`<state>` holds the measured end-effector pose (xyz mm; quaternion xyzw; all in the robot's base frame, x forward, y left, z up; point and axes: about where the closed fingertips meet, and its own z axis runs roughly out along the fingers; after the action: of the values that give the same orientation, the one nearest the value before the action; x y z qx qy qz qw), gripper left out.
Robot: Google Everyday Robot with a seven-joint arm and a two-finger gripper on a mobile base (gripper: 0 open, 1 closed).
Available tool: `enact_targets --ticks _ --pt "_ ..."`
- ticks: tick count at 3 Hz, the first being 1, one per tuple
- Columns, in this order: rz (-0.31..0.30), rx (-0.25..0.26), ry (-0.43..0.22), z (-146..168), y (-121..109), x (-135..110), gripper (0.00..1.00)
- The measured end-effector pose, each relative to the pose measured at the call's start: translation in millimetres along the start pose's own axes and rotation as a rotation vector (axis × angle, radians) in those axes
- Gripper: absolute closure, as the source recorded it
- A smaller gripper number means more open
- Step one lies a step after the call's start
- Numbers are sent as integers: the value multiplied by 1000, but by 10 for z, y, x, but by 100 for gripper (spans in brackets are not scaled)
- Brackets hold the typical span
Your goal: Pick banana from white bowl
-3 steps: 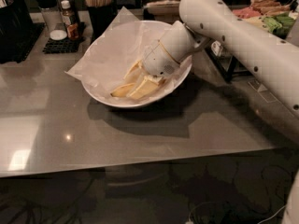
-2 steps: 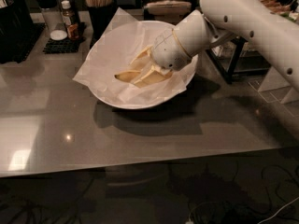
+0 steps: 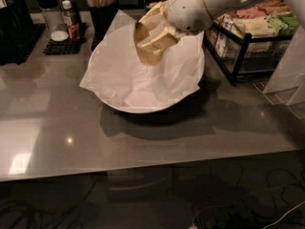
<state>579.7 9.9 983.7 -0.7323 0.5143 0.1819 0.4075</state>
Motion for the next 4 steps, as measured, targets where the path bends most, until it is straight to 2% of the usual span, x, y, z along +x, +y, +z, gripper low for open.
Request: enact_targets --ticks 1,2,3,4 --pt "-53 49 -78 -220 -20 -336 100" --pt "-56 113 -175 -357 235 -638 100" --pt "-21 178 -247 -348 623 -789 100" --pt "25 243 -265 -338 1053 -820 100"
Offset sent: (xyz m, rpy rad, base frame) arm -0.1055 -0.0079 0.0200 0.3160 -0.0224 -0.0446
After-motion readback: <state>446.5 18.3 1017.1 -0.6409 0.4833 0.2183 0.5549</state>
